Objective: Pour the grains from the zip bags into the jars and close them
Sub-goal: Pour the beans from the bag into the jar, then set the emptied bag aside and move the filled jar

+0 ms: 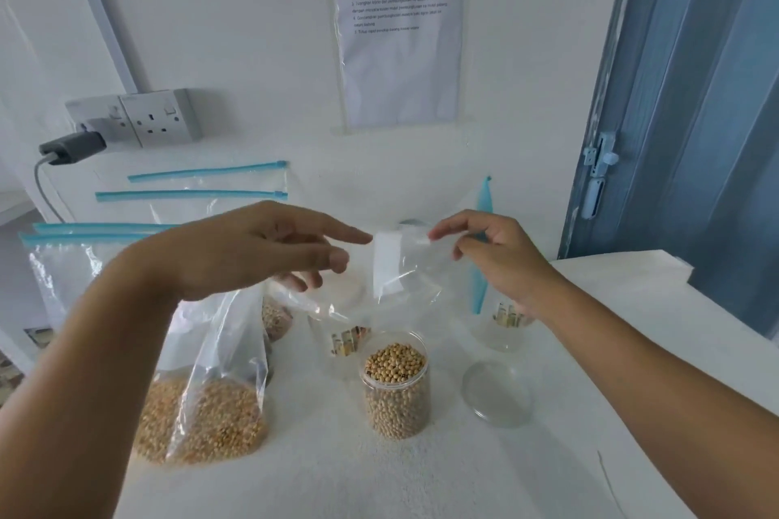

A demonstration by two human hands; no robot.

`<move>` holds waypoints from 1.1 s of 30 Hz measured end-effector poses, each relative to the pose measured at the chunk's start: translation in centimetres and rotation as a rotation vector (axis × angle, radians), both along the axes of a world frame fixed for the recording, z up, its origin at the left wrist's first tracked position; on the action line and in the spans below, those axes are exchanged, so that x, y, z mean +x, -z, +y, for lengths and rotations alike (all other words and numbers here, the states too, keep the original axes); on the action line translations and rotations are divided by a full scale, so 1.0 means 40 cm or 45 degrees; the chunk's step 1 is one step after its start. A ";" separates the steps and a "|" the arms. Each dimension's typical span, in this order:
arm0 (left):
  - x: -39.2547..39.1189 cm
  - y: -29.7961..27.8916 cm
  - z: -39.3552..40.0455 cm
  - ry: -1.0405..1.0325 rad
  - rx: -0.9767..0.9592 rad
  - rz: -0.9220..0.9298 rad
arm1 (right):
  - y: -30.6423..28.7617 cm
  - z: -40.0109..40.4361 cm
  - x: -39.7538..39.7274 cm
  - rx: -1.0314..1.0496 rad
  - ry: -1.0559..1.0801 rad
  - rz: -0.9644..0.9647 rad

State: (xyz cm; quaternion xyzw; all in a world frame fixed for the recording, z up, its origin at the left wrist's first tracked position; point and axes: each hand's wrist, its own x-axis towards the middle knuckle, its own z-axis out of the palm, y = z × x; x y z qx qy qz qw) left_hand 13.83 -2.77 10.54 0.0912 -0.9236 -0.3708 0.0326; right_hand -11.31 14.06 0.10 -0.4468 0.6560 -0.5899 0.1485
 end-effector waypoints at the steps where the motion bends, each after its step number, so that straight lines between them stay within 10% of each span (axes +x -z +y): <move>1: -0.022 -0.010 0.002 -0.019 -0.039 0.063 | -0.015 0.005 -0.007 0.002 -0.018 0.043; 18: -0.292 -0.035 -0.040 -0.079 0.482 0.086 | -0.201 0.046 -0.080 -0.058 -0.337 0.390; 25: -0.287 0.021 -0.045 -0.231 0.585 0.393 | -0.136 0.032 -0.124 0.001 0.232 0.727; 33: -0.261 0.049 -0.061 -0.302 0.984 0.759 | -0.053 0.015 -0.036 -0.226 0.090 -0.270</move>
